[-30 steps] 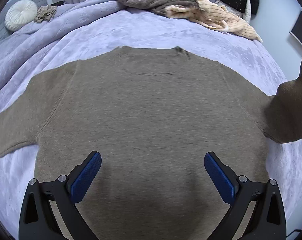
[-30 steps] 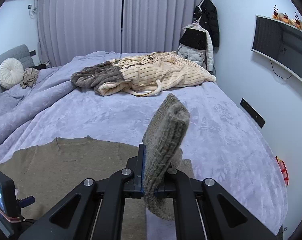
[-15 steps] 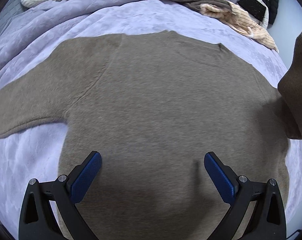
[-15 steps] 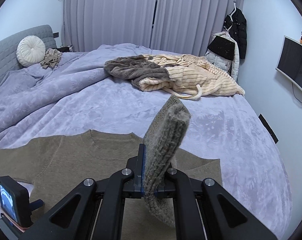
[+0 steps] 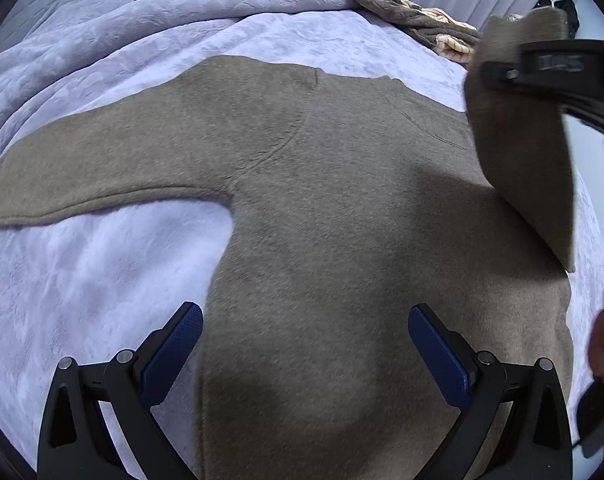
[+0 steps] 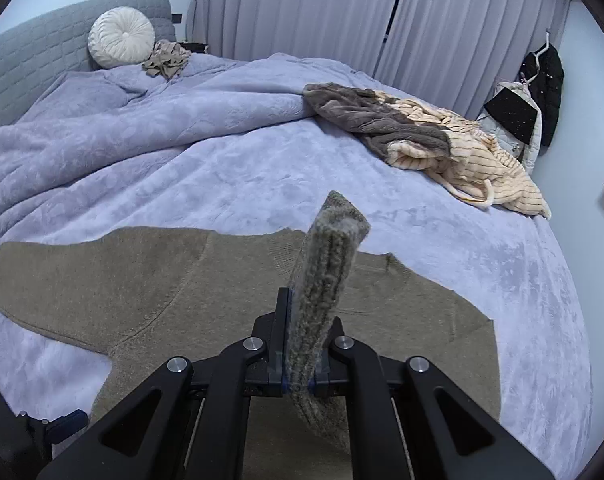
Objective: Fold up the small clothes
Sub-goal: 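Carry the held sleeve across the sweater body toward the left tool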
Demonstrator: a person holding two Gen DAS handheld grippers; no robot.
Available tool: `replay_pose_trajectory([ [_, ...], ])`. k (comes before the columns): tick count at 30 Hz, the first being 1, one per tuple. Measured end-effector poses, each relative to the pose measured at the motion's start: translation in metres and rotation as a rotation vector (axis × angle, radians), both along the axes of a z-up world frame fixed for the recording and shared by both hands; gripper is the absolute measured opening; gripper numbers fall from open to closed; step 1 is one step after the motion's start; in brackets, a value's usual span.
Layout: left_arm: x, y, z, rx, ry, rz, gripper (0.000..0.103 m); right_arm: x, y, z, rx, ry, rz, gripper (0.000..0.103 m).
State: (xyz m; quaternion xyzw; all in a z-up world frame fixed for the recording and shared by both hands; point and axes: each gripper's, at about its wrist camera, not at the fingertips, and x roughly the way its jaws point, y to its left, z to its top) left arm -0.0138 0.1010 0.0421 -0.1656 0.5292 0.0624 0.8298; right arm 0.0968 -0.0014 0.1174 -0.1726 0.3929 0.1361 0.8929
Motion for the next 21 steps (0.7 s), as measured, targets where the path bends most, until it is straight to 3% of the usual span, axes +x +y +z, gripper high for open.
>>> replay_pose_trajectory([
  [7, -0.020, 0.018, 0.004, -0.012, -0.004, 0.037, 0.103, 0.000, 0.020, -0.031, -0.040, 0.064, 0.026, 0.006],
  [16, -0.034, 0.029, 0.011, -0.015, -0.005, 0.069, 0.103, 0.011, 0.042, -0.058, -0.007, 0.148, 0.061, 0.008],
  [18, -0.037, 0.028, 0.014, -0.011, -0.004, 0.070, 0.103, 0.009, 0.044, -0.060, 0.035, 0.195, 0.091, 0.012],
  [21, -0.043, 0.025, 0.018, -0.011, -0.004, 0.069, 0.103, -0.002, 0.044, -0.053, 0.127, 0.232, 0.154, 0.041],
])
